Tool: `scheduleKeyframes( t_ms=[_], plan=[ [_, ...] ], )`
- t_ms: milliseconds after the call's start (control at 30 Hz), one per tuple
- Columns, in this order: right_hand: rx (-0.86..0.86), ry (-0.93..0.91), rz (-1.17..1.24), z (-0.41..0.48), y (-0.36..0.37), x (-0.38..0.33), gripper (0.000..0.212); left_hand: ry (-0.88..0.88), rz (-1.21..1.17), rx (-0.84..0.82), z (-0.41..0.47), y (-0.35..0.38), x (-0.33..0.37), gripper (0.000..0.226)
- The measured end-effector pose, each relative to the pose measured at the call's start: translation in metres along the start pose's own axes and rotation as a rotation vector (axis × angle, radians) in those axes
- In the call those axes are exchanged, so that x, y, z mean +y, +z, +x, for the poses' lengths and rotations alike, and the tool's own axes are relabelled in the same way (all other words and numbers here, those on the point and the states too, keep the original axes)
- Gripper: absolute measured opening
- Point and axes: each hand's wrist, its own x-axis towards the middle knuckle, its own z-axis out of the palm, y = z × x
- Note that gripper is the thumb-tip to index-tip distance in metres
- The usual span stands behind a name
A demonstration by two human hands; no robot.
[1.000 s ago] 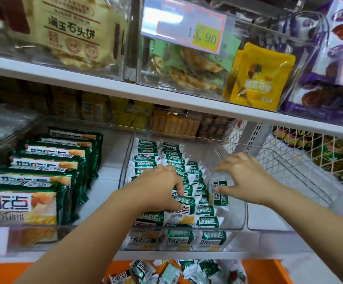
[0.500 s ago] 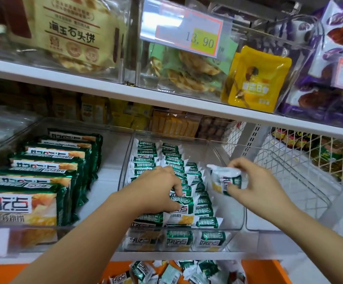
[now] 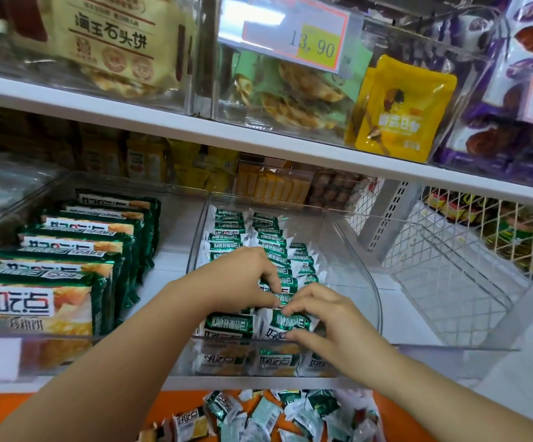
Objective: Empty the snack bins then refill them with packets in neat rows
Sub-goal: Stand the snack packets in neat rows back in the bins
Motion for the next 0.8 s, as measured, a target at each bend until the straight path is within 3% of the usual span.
scheduleKeyframes(
  t_ms=[200,367,467,567,700,800],
  plan=[
    [-0.022,-0.08,-0.215,-0.008,-0.003,0.004,0.031,0.012,-0.029,0.01,-0.005,-0.007,0.006,0.017],
    [0.034,-0.133,-0.351,-0.014,-0.004,0.002,0.034,-0.006,0.202,-0.056,-0.016,0.0,0.015,0.044],
    [0.133,-0.068,-0.239,-0.015,0.002,0.005,0.03,-0.022,0.332,-0.071,-0.023,0.003,0.016,0.05],
    [0.196,0.125,-0.044,-0.008,0.003,0.002,0.026,-0.036,0.395,-0.042,-0.029,0.007,0.016,0.048],
    [0.079,0.172,-0.026,-0.006,-0.005,-0.002,0.022,-0.054,0.401,-0.061,-0.032,0.009,0.016,0.05],
    [0.036,0.175,-0.085,-0.003,-0.015,-0.004,0.042,-0.091,0.374,-0.116,-0.033,0.008,0.015,0.053]
  ],
)
